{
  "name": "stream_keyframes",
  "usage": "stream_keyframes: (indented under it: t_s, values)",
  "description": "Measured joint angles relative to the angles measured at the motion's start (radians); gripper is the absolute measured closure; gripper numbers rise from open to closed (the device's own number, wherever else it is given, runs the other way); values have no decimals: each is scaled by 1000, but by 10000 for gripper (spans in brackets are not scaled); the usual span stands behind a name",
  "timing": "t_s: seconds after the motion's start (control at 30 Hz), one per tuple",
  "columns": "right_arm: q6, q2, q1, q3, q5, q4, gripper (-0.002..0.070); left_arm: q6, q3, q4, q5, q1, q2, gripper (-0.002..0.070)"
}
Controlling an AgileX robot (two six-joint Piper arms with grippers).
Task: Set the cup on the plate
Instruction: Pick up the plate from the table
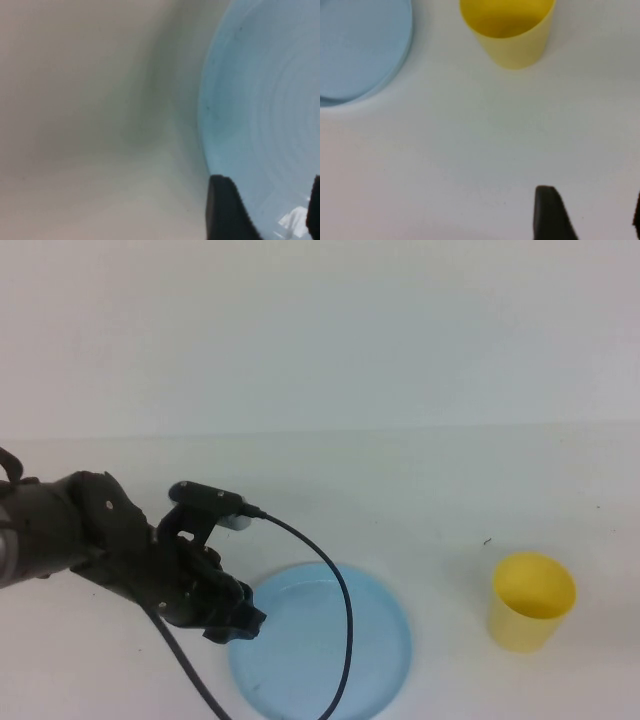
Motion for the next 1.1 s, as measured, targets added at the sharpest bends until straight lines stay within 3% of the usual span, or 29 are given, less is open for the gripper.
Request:
stream_keyframes:
  t_s: [0.67, 0.77, 0.87, 1.1]
  values:
    - [0, 0, 0, -1, -25, 2, 319, -4, -15, -14, -86, -2, 124, 415]
    - [0, 0, 0, -1, -26, 2, 319, -4, -32, -20, -75, -2, 143, 502]
    - [0, 0, 0, -1, -30, 2, 319, -4, -50, -41, -74, -2, 152, 655]
    - [0, 0, 0, -2, -40, 8, 319, 0, -162, -140, -55, -4, 152, 673]
